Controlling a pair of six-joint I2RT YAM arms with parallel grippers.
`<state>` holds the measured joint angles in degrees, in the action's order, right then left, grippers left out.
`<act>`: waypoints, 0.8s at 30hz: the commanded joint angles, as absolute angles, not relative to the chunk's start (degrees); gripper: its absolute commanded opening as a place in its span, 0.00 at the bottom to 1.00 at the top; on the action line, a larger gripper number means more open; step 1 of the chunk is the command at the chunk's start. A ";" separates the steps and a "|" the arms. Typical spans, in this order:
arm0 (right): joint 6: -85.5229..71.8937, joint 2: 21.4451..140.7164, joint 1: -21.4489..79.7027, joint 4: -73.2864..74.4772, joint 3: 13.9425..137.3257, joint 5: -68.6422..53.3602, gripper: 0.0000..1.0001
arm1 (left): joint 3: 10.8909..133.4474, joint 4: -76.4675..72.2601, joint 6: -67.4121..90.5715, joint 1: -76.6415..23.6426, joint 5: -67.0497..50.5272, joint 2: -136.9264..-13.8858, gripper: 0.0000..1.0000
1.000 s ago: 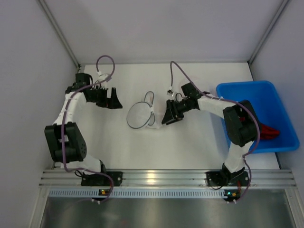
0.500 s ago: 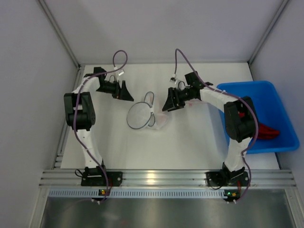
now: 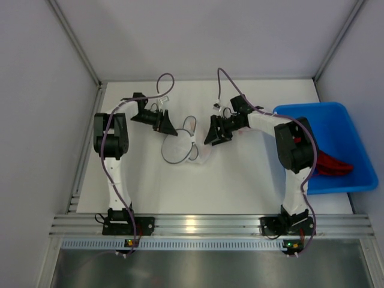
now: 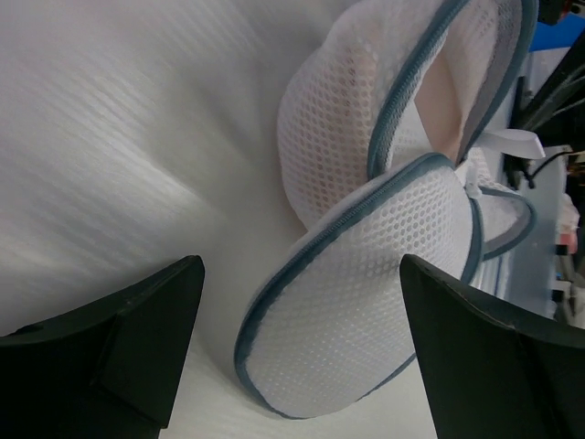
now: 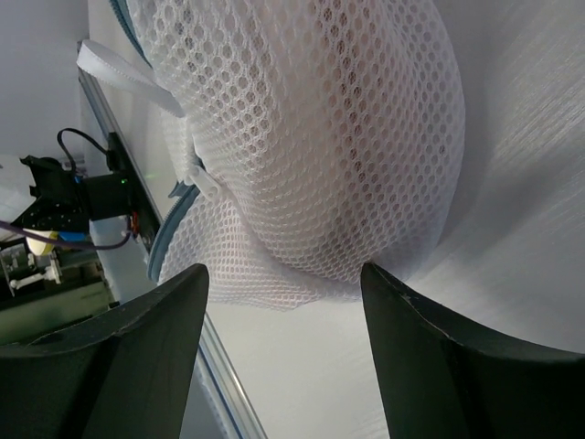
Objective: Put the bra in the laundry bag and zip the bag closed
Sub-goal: Adjust the laundry bag at the center of the board.
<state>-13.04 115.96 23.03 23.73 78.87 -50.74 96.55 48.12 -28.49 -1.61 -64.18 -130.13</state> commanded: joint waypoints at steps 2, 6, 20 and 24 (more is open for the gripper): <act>-11.51 116.54 23.03 22.41 79.55 -51.85 0.69 | 93.25 49.74 -32.34 -1.93 -71.36 -127.27 0.88; -11.60 115.93 23.38 21.71 77.87 -52.03 0.69 | 90.36 50.63 -31.56 -1.93 -76.01 -124.64 0.66; -18.35 110.57 26.10 9.42 66.90 -54.49 0.72 | 87.19 50.54 -22.51 -1.67 -84.01 -117.78 0.00; -25.21 107.33 27.95 -1.11 63.47 -56.25 0.75 | 86.31 50.62 -19.78 -2.28 -88.14 -117.16 0.00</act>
